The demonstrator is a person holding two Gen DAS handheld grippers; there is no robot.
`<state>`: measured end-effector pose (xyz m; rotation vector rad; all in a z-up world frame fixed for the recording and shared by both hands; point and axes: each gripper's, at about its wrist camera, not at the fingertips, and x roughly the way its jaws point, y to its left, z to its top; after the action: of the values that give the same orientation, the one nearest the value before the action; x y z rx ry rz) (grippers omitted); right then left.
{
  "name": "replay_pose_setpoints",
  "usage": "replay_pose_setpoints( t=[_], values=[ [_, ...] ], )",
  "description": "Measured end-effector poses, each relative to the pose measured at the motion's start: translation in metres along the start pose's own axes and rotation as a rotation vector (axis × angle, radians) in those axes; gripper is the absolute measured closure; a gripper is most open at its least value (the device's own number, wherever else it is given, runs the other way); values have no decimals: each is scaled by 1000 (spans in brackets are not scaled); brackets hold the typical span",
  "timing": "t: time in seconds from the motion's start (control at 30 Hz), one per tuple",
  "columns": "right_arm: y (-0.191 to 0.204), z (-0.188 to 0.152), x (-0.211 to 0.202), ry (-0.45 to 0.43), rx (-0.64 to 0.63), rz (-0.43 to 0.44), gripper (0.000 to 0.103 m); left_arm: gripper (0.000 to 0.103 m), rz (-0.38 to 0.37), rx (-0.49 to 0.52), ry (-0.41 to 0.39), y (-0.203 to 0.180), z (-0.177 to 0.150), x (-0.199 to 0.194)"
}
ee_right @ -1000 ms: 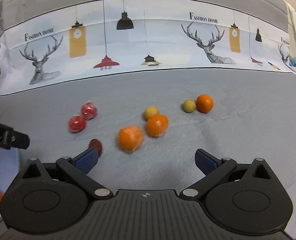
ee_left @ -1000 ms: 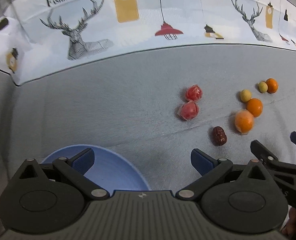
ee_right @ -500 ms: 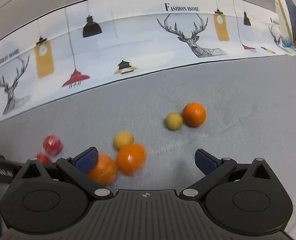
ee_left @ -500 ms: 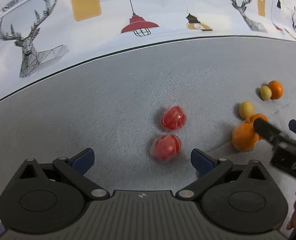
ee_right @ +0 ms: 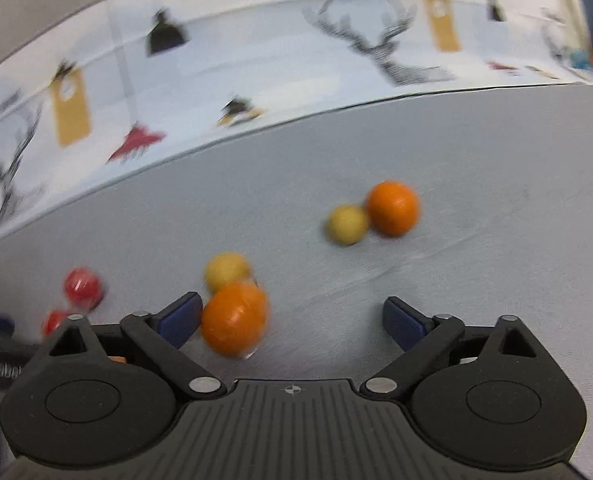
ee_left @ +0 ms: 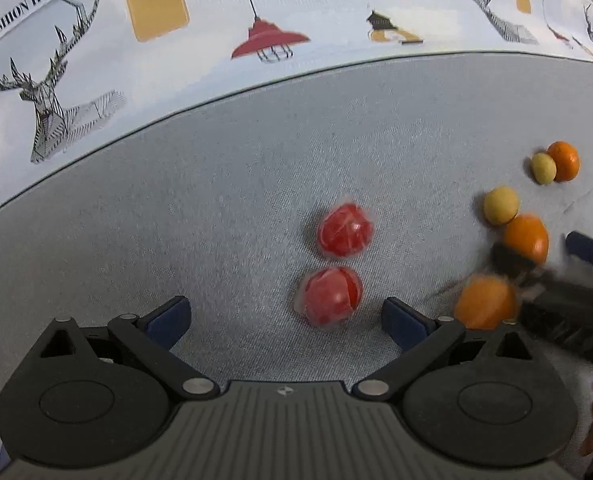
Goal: Organize fruits
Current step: 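Grasp a red cherry with the left tool while the right tool grasps a tangerine, then carry the red cherry and tangerine over the blue plate and release both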
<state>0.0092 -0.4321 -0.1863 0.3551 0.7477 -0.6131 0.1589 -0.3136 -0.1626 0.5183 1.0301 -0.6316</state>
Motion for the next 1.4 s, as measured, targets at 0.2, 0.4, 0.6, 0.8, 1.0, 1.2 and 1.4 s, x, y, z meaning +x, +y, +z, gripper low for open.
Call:
replay_pose_setpoints(
  t=[0.2, 0.4, 0.6, 0.8, 1.0, 1.2, 1.4],
  values=[
    [10, -2, -7, -64, -98, 20, 67, 72, -100, 10, -6, -5, 6, -6],
    [5, -5, -42, -56, -66, 18, 67, 72, -74, 26, -55, -1, -13, -40],
    [10, -24, -102, -53, -77, 37, 67, 72, -85, -33, -90, 23, -51, -103],
    [54, -48, -168, -36, -180, 200, 67, 72, -67, -113, -93, 51, -102, -176],
    [100, -69, -228, -10, -215, 350, 67, 72, 15, -187, -77, 82, -158, -231],
    [129, -93, -274, -13, -292, 406, 67, 72, 62, -261, -86, 106, -203, -264],
    [144, -110, -305, -35, -346, 426, 67, 72, 70, -289, -105, 116, -234, -287]
  ],
)
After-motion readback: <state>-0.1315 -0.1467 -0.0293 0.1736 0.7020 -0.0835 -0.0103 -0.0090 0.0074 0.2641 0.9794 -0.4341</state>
